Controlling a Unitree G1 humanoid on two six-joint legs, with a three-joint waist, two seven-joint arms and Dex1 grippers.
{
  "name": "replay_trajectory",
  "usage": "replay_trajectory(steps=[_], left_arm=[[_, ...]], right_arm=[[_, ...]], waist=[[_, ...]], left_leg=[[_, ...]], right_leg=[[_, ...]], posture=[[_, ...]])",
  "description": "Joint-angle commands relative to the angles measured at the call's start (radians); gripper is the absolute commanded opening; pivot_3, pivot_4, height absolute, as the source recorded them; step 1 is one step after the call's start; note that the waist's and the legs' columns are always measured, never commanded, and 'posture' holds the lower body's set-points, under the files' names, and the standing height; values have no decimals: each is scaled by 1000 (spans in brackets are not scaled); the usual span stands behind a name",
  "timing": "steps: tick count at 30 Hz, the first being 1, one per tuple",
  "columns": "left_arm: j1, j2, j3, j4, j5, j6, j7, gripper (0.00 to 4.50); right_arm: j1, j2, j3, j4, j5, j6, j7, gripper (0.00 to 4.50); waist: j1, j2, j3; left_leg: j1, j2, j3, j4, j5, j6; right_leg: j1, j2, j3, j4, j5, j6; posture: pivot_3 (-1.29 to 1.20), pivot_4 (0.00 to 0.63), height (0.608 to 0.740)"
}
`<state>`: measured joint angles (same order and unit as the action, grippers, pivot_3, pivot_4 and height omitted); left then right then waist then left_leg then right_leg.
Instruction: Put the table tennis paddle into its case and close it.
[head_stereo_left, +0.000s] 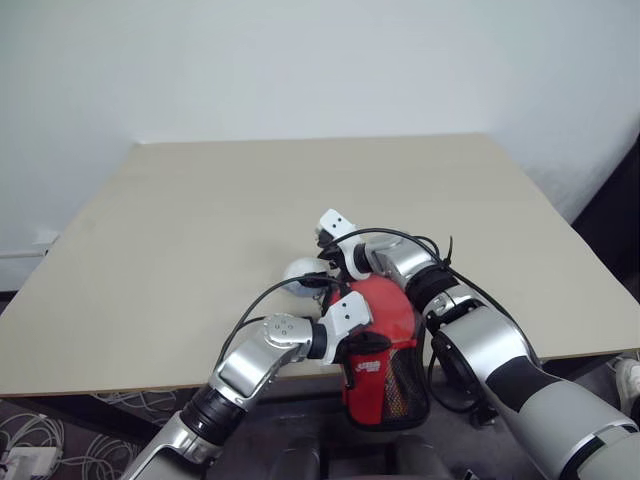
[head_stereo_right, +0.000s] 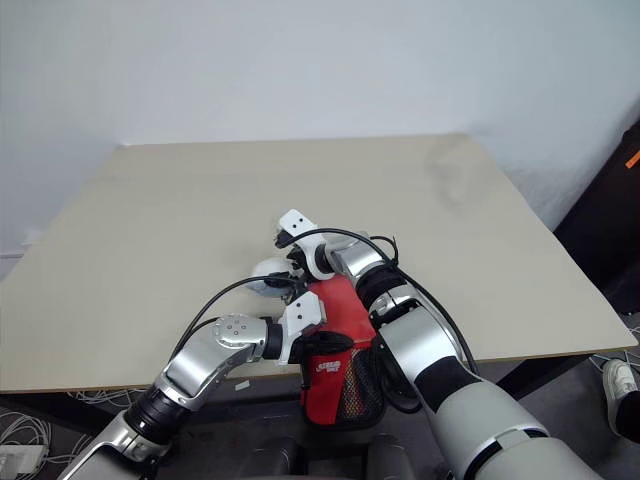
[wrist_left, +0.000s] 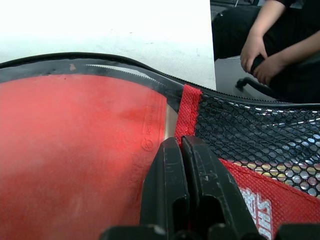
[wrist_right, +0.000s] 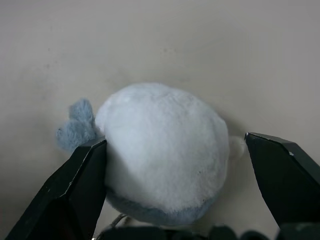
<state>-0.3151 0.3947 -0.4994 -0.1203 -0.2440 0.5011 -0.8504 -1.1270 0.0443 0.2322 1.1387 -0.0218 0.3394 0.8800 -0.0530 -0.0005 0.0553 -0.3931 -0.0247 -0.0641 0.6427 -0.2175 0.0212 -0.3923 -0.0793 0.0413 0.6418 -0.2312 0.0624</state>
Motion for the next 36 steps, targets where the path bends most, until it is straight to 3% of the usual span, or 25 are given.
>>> replay_trajectory(steps=[1, 2, 12, 14, 27, 36], left_arm=[[-5, -3, 21, 7, 15, -9, -1, 0], [-6, -2, 22, 12, 18, -12, 0, 0], [-26, -35, 51, 94, 55, -50, 44, 0], [-38, -47, 56, 133, 77, -67, 63, 0], [-34, -60, 46, 164, 123, -104, 57, 0], [-17, -60, 43, 153, 137, -93, 56, 0]], right_arm=[[-10, -5, -4, -26, -16, -13, -3, 4138], [-11, -5, -5, -25, -17, -13, -5, 3955], [-12, -8, -21, -26, -11, -3, -8, 594], [-12, -9, -22, -25, -12, -2, -9, 190], [-23, -14, -39, -17, -16, -5, -40, 119], [-69, -5, -143, 35, 20, -35, -210, 119]], waist=[[0, 0, 0], [0, 0, 0], [0, 1, 0], [0, 1, 0], [0, 2, -2], [0, 3, -2]], left_leg=[[0, 0, 0, 0, 0, 0], [0, 0, 0, 0, 0, 0], [1, 0, -1, 0, 0, 0], [1, 0, -1, 0, 0, 0], [1, 0, -1, 0, 0, -1], [1, 0, -1, 0, 1, -1]], right_leg=[[0, 0, 0, 0, 0, 0], [0, 0, 0, 0, 0, 0], [1, 0, 0, 0, 0, 0], [1, 0, -1, 0, 0, 0], [1, 0, 0, 1, 0, 0], [1, 0, 0, 1, 0, 0]], posture=[[0, 0, 740], [0, 0, 740], [0, 0, 740], [0, 0, 740], [0, 0, 740], [0, 0, 740]])
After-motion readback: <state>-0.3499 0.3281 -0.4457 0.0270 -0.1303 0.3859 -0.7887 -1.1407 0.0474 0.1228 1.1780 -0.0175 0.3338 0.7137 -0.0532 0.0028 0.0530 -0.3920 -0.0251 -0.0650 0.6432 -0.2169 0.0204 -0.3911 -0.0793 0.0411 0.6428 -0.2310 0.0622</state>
